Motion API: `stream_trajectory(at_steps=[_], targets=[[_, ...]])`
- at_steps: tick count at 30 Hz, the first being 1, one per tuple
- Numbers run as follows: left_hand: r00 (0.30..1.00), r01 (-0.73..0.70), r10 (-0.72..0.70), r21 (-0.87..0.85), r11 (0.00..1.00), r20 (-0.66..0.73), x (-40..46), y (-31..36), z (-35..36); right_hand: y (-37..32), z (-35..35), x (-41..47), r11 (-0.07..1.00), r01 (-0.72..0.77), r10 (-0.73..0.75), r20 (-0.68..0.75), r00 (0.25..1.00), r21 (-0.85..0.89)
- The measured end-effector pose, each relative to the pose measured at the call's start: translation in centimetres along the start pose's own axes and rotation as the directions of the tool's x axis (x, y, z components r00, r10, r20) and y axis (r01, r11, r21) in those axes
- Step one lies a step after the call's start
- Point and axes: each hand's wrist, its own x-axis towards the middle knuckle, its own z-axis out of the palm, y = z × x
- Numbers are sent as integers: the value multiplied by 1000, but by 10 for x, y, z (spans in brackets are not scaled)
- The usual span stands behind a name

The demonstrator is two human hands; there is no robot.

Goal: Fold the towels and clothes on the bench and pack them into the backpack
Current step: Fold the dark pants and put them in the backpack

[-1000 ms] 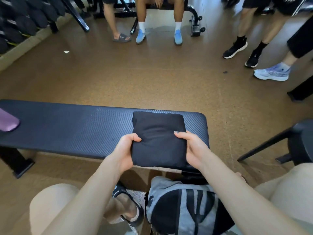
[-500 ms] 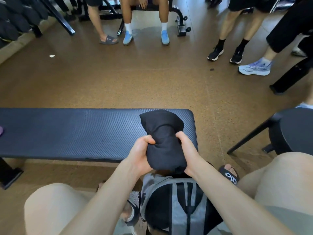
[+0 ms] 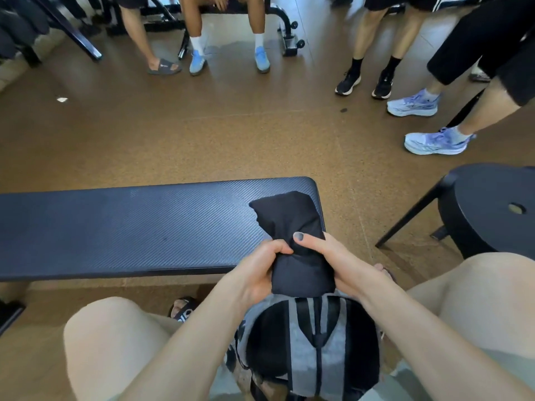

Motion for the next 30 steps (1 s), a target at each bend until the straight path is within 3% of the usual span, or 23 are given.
stream_trajectory(at_steps=[4,8,11,14,17,20,22,24,27,30], targets=[[1000,-23,20,187,982,18,4,-5,1,4,-12,-9,1000,21,-20,38,999,-13],[993,-120,118,247,962,22,12,-12,3,-3,-24,-14,961,2,0,8,1000,-276],[986,-165,153,281,945,65,18,-16,9,-6,-32,-13,913,46,-78,-64,995,-406],[984,-172,180,414,894,22,21,-13,12,-3,-42,-12,905,123,-174,-90,981,-407],[991,-134,111,658,741,77,20,-16,1,-2,-57,-14,931,100,-153,-126,980,-352],[998,-35,-33,862,506,60,15,-33,-14,0,-73,-14,971,85,-140,-246,959,-222],[998,16,-65,933,361,8,14,-46,-23,3,-80,-11,985,104,-145,-335,931,-139],[998,25,-64,955,297,-6,14,-56,-29,8,-81,-9,987,119,-151,-378,913,-106],[994,-4,-106,989,151,20,20,-65,-32,22,-68,-5,981,121,-169,-370,914,-150],[988,-43,-147,997,71,53,22,-75,-31,45,-47,-6,921,126,-245,-297,923,-368]])
